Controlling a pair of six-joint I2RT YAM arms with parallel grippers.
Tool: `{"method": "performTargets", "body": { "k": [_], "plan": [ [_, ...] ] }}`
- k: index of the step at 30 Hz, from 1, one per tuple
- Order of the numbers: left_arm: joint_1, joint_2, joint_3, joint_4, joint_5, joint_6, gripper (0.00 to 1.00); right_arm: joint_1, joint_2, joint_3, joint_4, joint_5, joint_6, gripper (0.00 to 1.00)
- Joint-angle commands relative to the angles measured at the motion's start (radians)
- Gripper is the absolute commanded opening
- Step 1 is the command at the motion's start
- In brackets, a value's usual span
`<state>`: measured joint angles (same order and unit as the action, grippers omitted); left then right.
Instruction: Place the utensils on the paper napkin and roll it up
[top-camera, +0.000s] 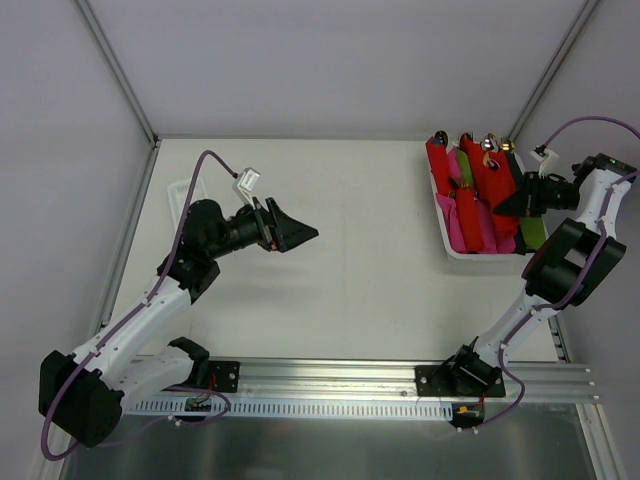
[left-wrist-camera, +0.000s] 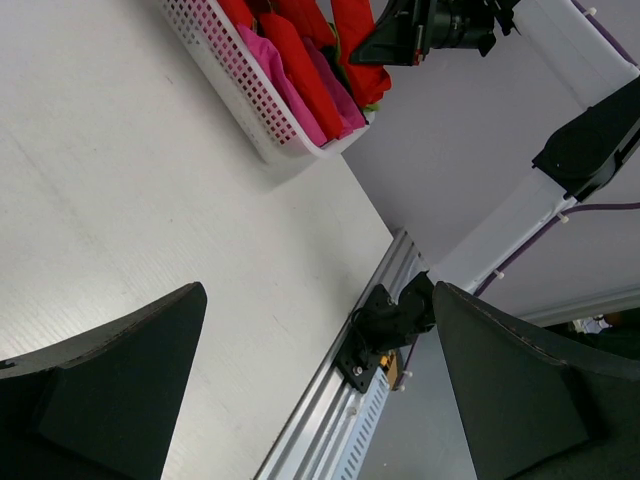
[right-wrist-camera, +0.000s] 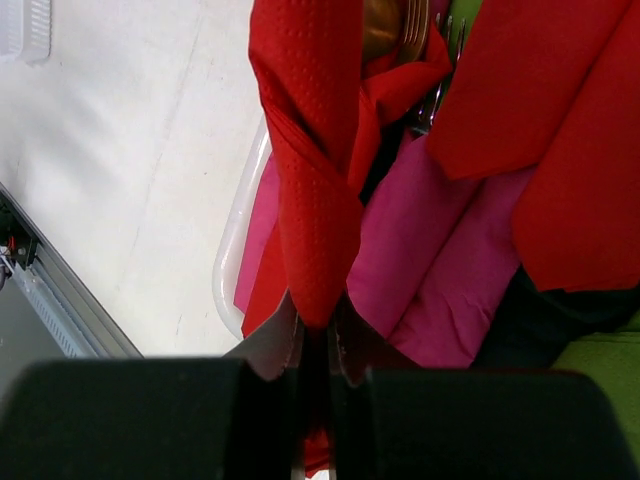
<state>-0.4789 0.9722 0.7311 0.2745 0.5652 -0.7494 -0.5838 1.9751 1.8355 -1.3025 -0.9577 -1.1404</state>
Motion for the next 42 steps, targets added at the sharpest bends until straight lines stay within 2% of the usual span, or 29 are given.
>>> {"method": "performTargets", "body": {
  "k": [1, 10, 22, 29, 30, 32, 34, 42],
  "plan": [
    [-0.007, -0.015, -0.013, 0.066, -0.005, 0.004, 0.99, 0.001, 0.001, -0.007, -0.356, -0.041, -0.056, 0.0],
    [-0.009, -0.018, -0.029, 0.084, -0.011, -0.005, 0.99, 0.001, 0.04, -0.076, -0.354, -0.076, -0.07, 0.0],
    [-0.007, -0.026, -0.053, 0.098, -0.018, -0.018, 0.99, 0.001, 0.182, -0.019, -0.348, -0.061, -0.061, 0.0],
    [-0.007, -0.023, -0.055, 0.098, -0.021, -0.021, 0.99, -0.01, 0.15, -0.087, -0.121, 0.068, 0.12, 0.0],
    [-0.009, -0.023, -0.055, 0.098, -0.021, -0.021, 0.99, -0.01, 0.143, -0.09, -0.107, 0.086, 0.143, 0.03],
    [-0.007, -0.024, -0.055, 0.097, -0.019, -0.021, 0.99, -0.01, 0.145, -0.088, -0.089, 0.103, 0.16, 0.19],
    [-0.007, -0.024, -0.055, 0.097, -0.022, -0.019, 0.99, -0.01, 0.142, -0.091, -0.07, 0.135, 0.186, 0.28],
    [-0.007, -0.026, -0.055, 0.094, -0.027, -0.018, 0.99, -0.022, 0.091, -0.094, -0.011, 0.204, 0.229, 0.34]
  ]
}}
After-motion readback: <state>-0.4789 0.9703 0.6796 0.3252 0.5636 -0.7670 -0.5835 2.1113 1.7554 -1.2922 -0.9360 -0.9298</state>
